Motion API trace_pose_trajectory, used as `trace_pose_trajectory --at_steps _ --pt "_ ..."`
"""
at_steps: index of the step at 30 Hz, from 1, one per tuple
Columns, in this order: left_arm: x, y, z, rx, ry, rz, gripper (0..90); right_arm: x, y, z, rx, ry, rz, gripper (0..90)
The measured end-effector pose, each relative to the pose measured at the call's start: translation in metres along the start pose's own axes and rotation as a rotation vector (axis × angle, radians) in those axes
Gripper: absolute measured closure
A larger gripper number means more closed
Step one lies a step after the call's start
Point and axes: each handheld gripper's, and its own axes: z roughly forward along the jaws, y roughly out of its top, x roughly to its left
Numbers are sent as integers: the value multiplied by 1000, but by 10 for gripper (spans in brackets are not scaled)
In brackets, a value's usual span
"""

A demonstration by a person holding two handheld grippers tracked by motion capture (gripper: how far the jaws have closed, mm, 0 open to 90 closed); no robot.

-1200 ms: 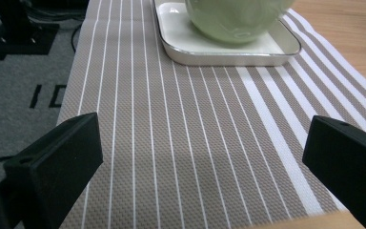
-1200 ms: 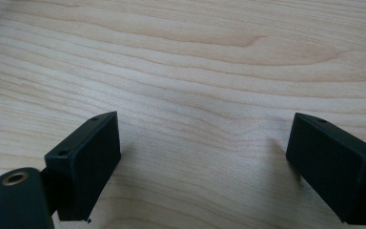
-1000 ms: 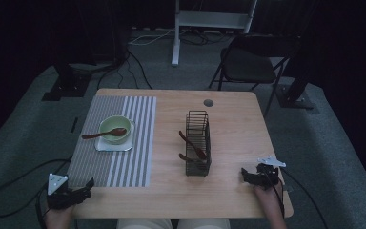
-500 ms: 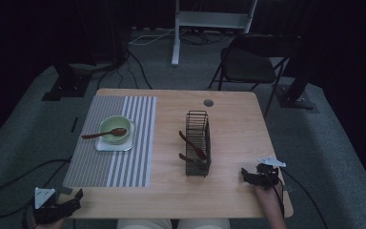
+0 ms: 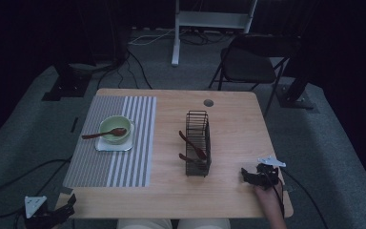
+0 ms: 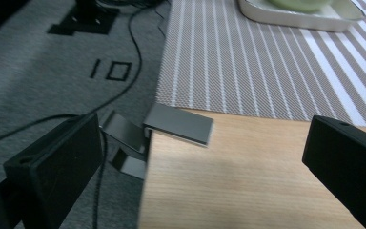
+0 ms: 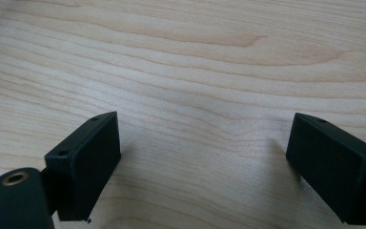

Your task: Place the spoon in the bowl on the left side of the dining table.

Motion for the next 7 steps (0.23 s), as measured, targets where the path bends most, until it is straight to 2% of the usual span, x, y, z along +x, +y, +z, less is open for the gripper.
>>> trace_pose_trajectory --at_steps 2,4,7 --pt "2 0 0 -5 0 -16 0 0 0 0 0 0 0 106" --pt "4 0 1 -18 -31 -50 0 0 0 0 0 0 0 106" --pt "3 0 0 -30 -26 -43 0 0 0 0 0 0 0 105"
